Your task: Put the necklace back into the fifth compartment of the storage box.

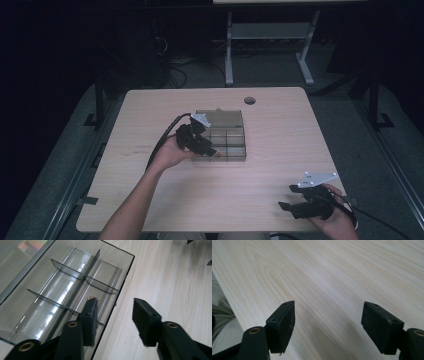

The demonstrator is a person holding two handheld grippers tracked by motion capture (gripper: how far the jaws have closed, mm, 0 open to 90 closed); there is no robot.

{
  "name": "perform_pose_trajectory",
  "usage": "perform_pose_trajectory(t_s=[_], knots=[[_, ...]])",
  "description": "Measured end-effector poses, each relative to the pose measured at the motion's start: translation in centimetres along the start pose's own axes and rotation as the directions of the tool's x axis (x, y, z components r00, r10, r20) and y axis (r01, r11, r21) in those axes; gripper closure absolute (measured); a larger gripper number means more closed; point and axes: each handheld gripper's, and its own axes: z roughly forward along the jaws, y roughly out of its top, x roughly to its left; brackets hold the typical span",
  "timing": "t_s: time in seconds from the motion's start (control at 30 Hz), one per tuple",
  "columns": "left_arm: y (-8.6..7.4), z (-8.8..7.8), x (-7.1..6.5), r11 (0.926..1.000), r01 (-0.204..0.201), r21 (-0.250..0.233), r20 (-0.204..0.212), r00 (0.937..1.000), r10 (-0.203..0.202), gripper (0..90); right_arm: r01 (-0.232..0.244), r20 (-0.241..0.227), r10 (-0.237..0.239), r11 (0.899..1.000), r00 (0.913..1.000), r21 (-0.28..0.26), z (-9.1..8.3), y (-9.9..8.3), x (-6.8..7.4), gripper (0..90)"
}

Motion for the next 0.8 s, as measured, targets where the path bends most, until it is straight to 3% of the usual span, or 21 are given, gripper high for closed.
perform_pose_trajectory(t_s=[0.17,0.33,0.8], knots=[[-0.4,-0.1,-0.2,1.0000,-0.001,-0.006,-0.007,1.0000,0.001,45.7,0.001,0.001,-0.001,1.000,1.0000,0.000,0.1,0.0,-0.2,26.8],[-0.9,-0.1,-0.4,0.9999,0.003,-0.015,0.006,1.0000,-0.003,43.2,0.000,0.006,0.000,1.000,1.0000,0.004,0.1,-0.1,-0.3,26.8],[-2.6,-1.5,-1.5,0.9992,-0.004,-0.040,-0.013,0.9999,0.003,36.4,-0.001,0.007,0.001,1.000,1.0000,0.013,0.2,-0.1,-0.2,26.8]])
